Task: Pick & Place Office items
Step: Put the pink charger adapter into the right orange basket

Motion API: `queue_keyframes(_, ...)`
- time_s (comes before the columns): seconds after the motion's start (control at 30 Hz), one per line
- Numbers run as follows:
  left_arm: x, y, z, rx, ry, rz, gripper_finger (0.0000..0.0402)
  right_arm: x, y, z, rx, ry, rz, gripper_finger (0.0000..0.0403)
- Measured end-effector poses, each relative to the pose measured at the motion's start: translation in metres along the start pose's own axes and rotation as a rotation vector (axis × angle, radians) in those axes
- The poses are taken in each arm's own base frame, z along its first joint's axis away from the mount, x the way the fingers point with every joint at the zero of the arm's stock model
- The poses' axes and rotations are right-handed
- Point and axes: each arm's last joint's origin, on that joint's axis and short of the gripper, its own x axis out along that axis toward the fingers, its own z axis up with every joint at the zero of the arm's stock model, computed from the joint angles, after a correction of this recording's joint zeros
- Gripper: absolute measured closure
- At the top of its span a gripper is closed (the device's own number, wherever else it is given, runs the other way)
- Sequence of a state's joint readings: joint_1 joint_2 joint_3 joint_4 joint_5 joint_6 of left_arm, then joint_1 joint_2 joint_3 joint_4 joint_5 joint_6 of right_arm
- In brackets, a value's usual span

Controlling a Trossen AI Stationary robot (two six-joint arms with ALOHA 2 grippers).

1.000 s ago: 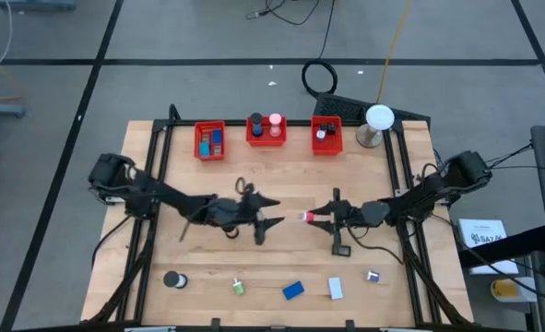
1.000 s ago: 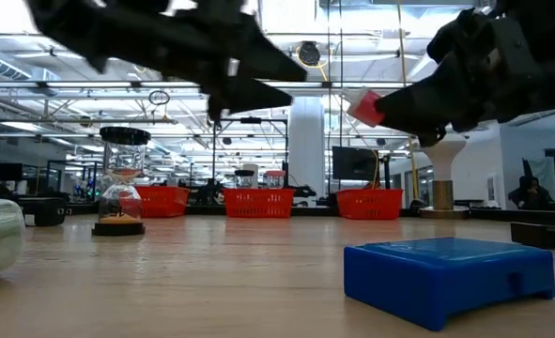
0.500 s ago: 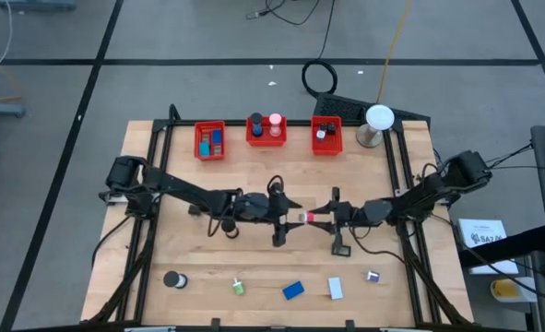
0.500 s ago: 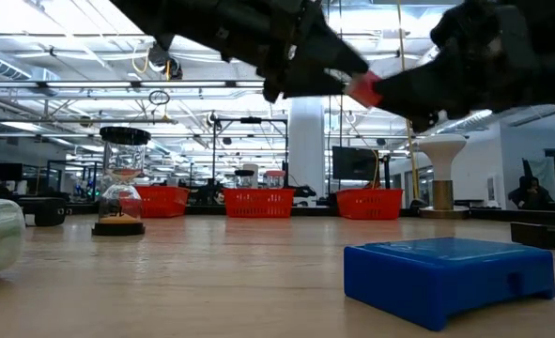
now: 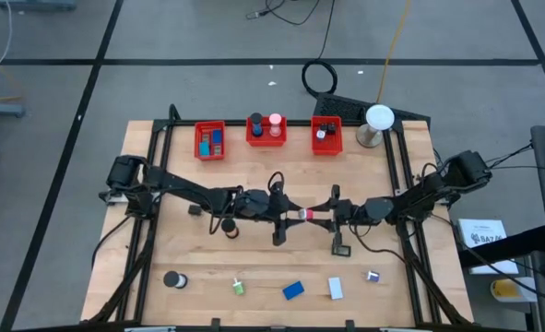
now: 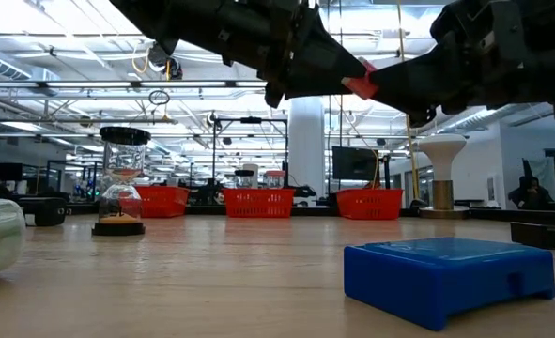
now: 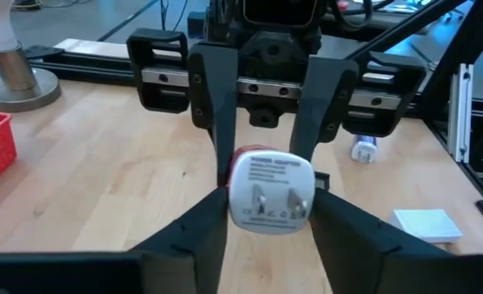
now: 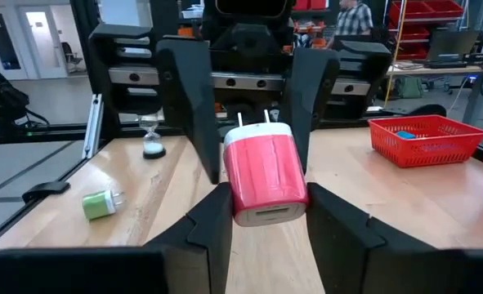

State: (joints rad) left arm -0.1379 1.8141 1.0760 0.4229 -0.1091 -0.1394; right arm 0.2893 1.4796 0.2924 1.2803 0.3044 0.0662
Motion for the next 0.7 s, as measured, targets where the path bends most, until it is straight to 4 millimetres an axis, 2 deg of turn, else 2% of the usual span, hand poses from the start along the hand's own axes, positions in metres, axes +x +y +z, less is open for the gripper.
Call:
queue_keyframes(0.13, 0.000, 0.000, 0.000, 0.007, -0.005, 0.005, 0.0270, 0.000, 0.000, 0.000, 0.004, -0.003, 0.013, 0.0282)
queue_keyframes(0.27, -0.001, 0.000, 0.001, 0.010, -0.011, 0.001, 0.0272, 0.000, 0.000, 0.000, 0.013, -0.004, 0.014, 0.0278)
queue_keyframes(0.37, -0.006, 0.002, 0.008, 0.026, 0.000, 0.000, 0.0272, 0.000, 0.000, 0.001, 0.034, -0.011, -0.012, 0.0256)
queue_keyframes(0.57, -0.024, 0.017, 0.028, 0.035, 0.128, 0.029, 0.0272, -0.009, -0.004, -0.006, 0.040, 0.061, -0.089, 0.0187)
queue_keyframes(0.7, -0.028, 0.030, 0.034, 0.033, 0.282, 0.056, 0.0272, -0.019, -0.008, -0.010, 0.037, 0.195, -0.132, 0.0181)
